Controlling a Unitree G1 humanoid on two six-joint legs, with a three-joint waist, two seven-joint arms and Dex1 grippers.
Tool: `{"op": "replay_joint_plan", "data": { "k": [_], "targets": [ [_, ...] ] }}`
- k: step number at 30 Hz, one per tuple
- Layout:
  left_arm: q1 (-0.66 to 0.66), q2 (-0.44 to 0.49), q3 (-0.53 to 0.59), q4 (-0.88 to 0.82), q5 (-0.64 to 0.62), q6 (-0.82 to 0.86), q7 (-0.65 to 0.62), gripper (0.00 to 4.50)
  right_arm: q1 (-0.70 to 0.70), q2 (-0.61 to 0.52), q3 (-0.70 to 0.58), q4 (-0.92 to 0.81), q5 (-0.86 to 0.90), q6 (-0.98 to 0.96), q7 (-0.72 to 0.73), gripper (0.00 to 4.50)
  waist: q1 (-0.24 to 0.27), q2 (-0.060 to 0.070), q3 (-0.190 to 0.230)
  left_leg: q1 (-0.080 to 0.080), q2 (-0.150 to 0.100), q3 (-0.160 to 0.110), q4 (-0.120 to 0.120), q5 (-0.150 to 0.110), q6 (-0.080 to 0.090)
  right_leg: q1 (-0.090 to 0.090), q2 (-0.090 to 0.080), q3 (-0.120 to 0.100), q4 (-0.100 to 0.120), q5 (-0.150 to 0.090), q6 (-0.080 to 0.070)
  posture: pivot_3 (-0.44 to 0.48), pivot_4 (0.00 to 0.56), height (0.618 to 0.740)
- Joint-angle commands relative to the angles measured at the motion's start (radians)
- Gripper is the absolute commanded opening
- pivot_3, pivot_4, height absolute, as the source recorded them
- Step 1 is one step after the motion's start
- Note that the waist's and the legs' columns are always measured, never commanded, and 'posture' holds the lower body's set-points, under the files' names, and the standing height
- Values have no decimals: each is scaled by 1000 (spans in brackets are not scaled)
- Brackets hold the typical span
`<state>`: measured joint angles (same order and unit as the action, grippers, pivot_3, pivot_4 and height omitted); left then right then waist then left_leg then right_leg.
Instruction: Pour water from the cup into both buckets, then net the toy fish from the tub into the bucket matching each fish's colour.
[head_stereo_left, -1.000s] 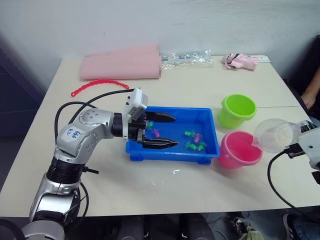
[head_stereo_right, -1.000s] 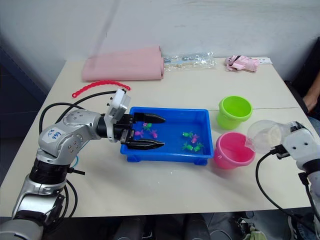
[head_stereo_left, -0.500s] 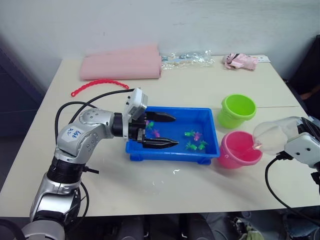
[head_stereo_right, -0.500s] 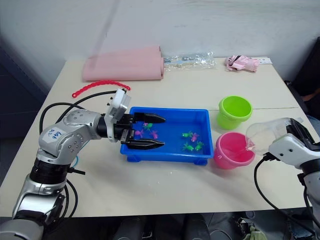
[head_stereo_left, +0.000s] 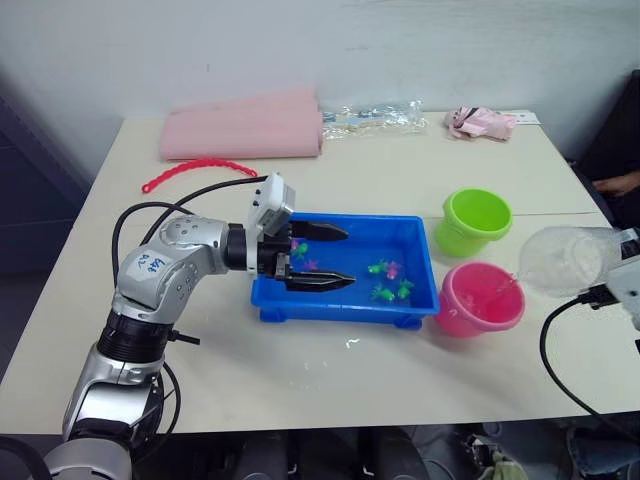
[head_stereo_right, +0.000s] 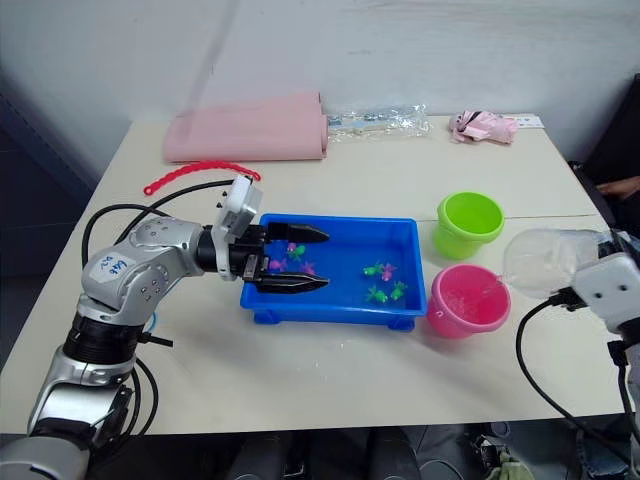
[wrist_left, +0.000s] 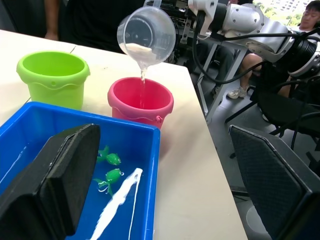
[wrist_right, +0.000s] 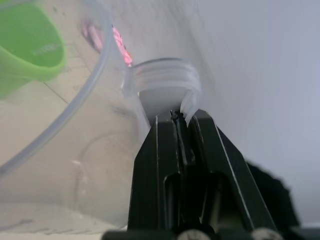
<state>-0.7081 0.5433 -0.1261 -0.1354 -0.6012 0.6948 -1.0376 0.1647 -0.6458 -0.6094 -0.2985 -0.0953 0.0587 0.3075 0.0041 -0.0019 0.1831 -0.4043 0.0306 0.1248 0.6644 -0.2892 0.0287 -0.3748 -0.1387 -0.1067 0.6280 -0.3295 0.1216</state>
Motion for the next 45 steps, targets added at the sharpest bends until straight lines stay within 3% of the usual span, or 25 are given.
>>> {"op": "replay_joint_plan", "data": {
  "k": [1, 4, 11, 18, 27, 36, 45],
  "targets": [
    [-32, -6, 19, 20, 16, -31, -1, 4500, -20, 29, -51, -29, 126, 137, 25, 39, 1, 0, 0, 0, 0, 0, 0, 0, 0, 0, 0, 0, 0, 0, 0, 0, 150, 738],
    [-38, -8, 19, 44, 28, -46, -2, 4500, -36, 55, -63, -49, 185, 227, 15, 39, -1, 0, 0, 0, 0, 0, 0, 0, 0, 0, 0, 0, 1, 0, 0, 0, 150, 738],
    [-74, -42, 42, 129, 59, -84, 35, 4500, -266, 91, -110, -62, 384, 558, -87, 39, -5, 0, 0, 0, 0, 0, 1, 0, 0, -1, 0, 0, 1, 0, 0, 0, 150, 738],
    [-116, -77, 49, 205, 94, -115, 66, 4500, -529, 44, 18, 93, 313, 607, -201, 39, -7, 0, 0, -1, 0, 1, -1, 0, 0, -1, 0, 0, 3, 0, 0, 0, 150, 738],
    [-146, -89, 36, 276, 164, -124, 85, 4500, -647, -114, 273, 369, 34, 357, -275, 39, -5, 0, 0, -3, -1, 2, -2, 0, 1, -3, -1, 0, 1, 1, 1, 0, 150, 738],
    [-138, -101, 38, 258, 178, -133, 86, 4500, -709, -179, 420, 486, -118, 206, -273, 39, -9, 0, 0, -2, 1, 2, -1, 0, 0, -3, 1, 0, 1, 1, 1, 0, 150, 738],
    [-161, -122, 38, 287, 199, -158, 91, 4500, -807, -282, 660, 597, -413, 32, -308, 39, -8, 1, 0, -3, 0, 2, -1, 0, 0, -3, 1, 0, 1, 1, 1, 0, 150, 738]
  ]
}}
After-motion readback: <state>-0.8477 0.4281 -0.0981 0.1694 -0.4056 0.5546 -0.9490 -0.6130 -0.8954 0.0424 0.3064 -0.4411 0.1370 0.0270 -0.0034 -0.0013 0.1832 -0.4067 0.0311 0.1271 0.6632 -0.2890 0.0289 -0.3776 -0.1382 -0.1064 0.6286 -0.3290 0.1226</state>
